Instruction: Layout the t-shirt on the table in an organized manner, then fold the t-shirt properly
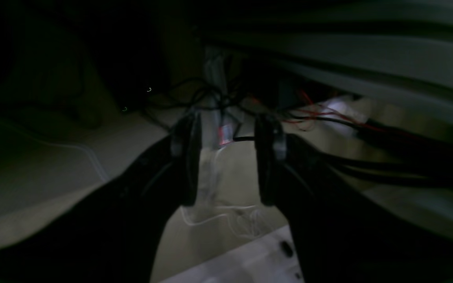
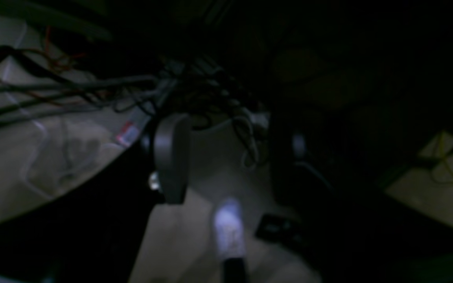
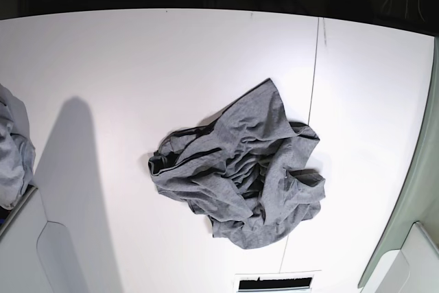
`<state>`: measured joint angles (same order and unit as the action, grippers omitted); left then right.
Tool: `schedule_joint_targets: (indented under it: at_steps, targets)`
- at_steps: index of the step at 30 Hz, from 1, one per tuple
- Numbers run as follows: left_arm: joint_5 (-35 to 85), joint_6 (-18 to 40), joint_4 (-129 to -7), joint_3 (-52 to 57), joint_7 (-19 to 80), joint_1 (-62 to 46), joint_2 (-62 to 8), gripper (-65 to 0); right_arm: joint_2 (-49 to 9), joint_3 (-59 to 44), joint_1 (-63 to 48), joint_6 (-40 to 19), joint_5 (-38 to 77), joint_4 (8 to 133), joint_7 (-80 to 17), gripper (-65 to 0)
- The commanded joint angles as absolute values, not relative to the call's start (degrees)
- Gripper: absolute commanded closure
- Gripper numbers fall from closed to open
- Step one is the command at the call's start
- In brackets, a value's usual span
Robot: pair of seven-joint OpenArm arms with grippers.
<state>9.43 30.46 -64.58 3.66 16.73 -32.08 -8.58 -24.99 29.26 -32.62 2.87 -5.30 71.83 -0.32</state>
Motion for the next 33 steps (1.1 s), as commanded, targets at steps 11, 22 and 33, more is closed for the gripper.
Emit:
schedule_joint_targets:
  at_steps: [11, 22, 33]
  targets:
    - [22.37, 35.86, -94.76, 19.66, 23.27, -44.1, -9.93, -25.5, -34.54, 28.27, -38.26, 2.79, -4.99, 100.73, -2.68, -31.2]
    - [28.51, 32.6, -111.0, 21.39, 25.52, -40.69, -20.75, -38.3, -27.49, 26.68, -20.34, 1.39, -4.91, 105.45, -4.16, -31.2]
    - [24.21, 27.57, -100.73, 3.07, 25.3, -18.06, -24.58, -38.3, -13.06, 24.01, 0.69, 0.67, -5.17, 88.49, -7.64, -31.2]
